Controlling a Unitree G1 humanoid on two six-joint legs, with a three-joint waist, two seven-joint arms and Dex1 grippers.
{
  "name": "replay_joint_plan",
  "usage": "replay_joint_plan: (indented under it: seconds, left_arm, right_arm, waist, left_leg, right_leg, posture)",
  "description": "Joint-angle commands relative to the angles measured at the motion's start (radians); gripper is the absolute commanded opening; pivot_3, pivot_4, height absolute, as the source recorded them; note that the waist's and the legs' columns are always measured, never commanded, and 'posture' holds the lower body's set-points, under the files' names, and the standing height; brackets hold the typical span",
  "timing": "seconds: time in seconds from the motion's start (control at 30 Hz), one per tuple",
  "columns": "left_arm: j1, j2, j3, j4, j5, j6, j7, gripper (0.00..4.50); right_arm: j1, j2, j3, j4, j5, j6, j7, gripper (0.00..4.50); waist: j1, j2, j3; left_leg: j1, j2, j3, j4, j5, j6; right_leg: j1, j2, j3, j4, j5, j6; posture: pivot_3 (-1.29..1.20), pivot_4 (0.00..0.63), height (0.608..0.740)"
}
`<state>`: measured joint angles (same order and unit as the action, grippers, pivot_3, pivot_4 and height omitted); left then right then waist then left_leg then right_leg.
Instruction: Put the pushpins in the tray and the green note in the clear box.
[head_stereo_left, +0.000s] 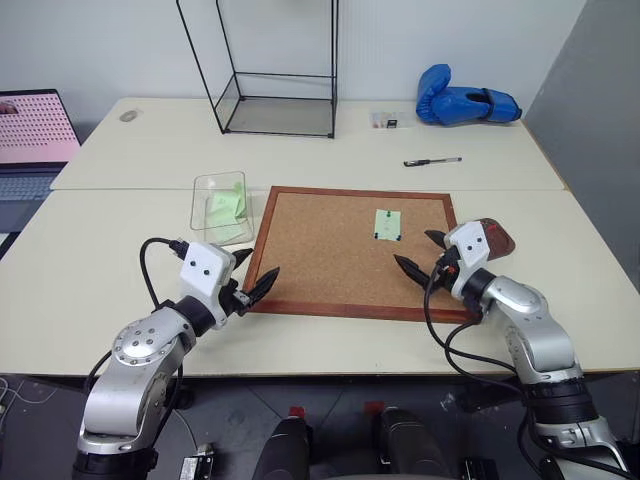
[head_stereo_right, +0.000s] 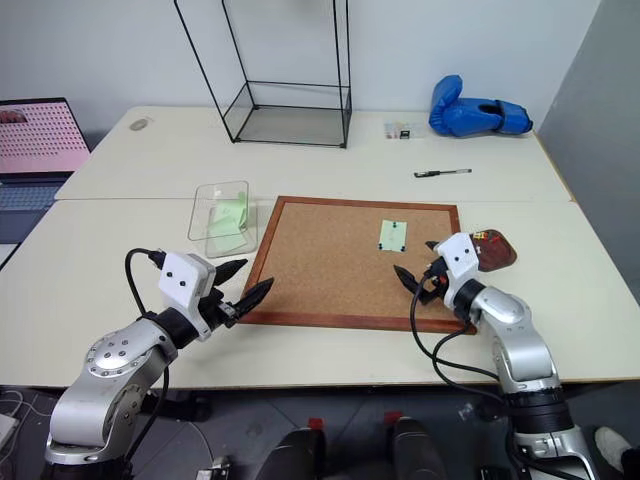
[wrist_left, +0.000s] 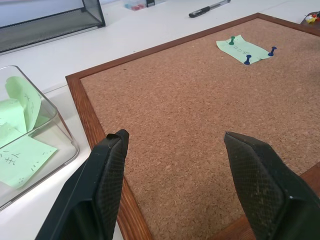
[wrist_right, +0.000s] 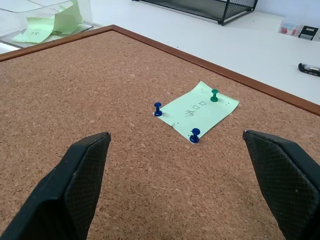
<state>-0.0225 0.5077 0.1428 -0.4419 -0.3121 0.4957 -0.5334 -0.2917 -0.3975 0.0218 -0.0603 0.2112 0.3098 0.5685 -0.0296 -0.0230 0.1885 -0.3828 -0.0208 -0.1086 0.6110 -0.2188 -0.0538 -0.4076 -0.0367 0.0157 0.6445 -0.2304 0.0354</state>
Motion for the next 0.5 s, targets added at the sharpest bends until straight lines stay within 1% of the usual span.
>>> replay_joint_plan:
  seconds: [0.03,0.33,0.5]
  left_arm:
    - [-0.017,0.004,0.004,-0.011,-0.005,-0.03,-0.004,3.21]
    - [-0.061,0.024,0.001,-0.01,-0.015,0.015,-0.014,3.21]
    - [-0.12,0.034,-0.023,0.02,-0.044,0.019,-0.075,3.21]
  right_arm:
    - [-0.01,-0.005,-0.019,-0.033,0.007,-0.008,-0.001,4.5]
    - [0.0,-0.004,-0.012,-0.044,0.006,-0.007,0.0,4.5]
    - [0.02,-0.004,-0.007,-0.066,0.004,-0.004,-0.003,4.5]
  waist:
    - [0.0,0.0,0.0]
    - [0.0,0.0,0.0]
    - [0.0,0.0,0.0]
  left_leg:
    - [0.0,0.0,0.0,0.0,0.0,0.0]
    - [0.0,0.0,0.0,0.0,0.0,0.0]
    - [0.0,0.0,0.0,0.0,0.0,0.0]
  right_leg:
    - [0.0,0.0,0.0,0.0,0.0,0.0]
    - [0.0,0.0,0.0,0.0,0.0,0.0]
    - [0.0,0.0,0.0,0.0,0.0,0.0]
  posture:
    - [0.0,0.15,0.74]
    - [0.0,0.15,0.74]
    - [0.0,0.15,0.74]
